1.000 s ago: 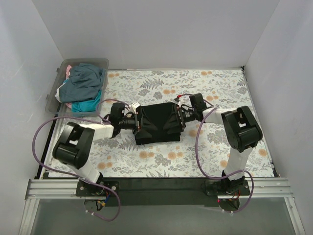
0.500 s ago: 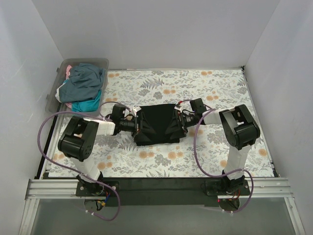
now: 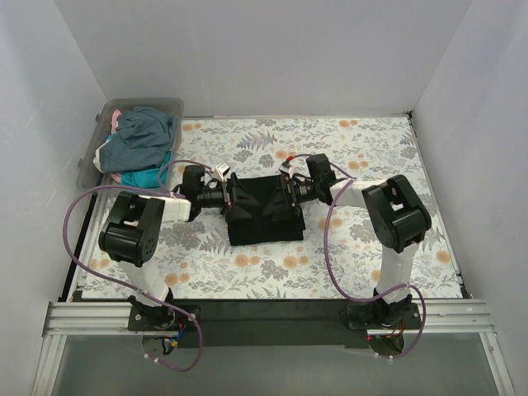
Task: Fold and stack the t-shirts
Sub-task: Fold the tshirt
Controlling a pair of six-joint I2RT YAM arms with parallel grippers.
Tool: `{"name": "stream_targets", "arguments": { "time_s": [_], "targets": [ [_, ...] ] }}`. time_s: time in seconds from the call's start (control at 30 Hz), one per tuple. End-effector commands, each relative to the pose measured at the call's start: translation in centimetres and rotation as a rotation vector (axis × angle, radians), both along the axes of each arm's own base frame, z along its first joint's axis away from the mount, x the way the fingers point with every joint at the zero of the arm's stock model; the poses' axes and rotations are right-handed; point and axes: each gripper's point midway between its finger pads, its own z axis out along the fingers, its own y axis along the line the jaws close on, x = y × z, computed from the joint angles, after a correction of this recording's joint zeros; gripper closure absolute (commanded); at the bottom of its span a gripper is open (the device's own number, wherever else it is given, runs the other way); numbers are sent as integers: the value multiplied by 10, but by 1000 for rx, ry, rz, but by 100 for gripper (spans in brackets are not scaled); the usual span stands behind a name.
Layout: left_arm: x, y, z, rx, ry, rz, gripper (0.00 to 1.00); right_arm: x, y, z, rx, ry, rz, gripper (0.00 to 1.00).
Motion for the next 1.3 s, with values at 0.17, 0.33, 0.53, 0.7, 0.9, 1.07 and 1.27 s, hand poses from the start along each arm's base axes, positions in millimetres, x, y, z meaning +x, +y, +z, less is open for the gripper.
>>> {"name": "stream_targets", "arguments": {
  "time_s": [0.17,0.33,0.53,0.7,0.9,1.07,1.27],
  "targets": [
    [20,17,-72,190,155,100,8,-8,-6,-52,-57,142,-24,2],
    [23,13,-24,94,36,21,4,7,-2,-3,30,38,2,2],
    [51,8,38,16,-152,31,2,67,-3,45,81,-198,-66,2],
    [83,7,24,6,-109,50,17,109,-2,38,67,-221,-124,2],
    [128,21,-2,16,-125,141,19,142,-7,-8,18,-189,-175,2],
    [157,46,-37,29,-66,202,19,169,-23,-42,-17,-167,-226,2],
    [165,46,-20,34,-141,159,18,182,-28,-2,24,-240,-239,2]
  ]
}}
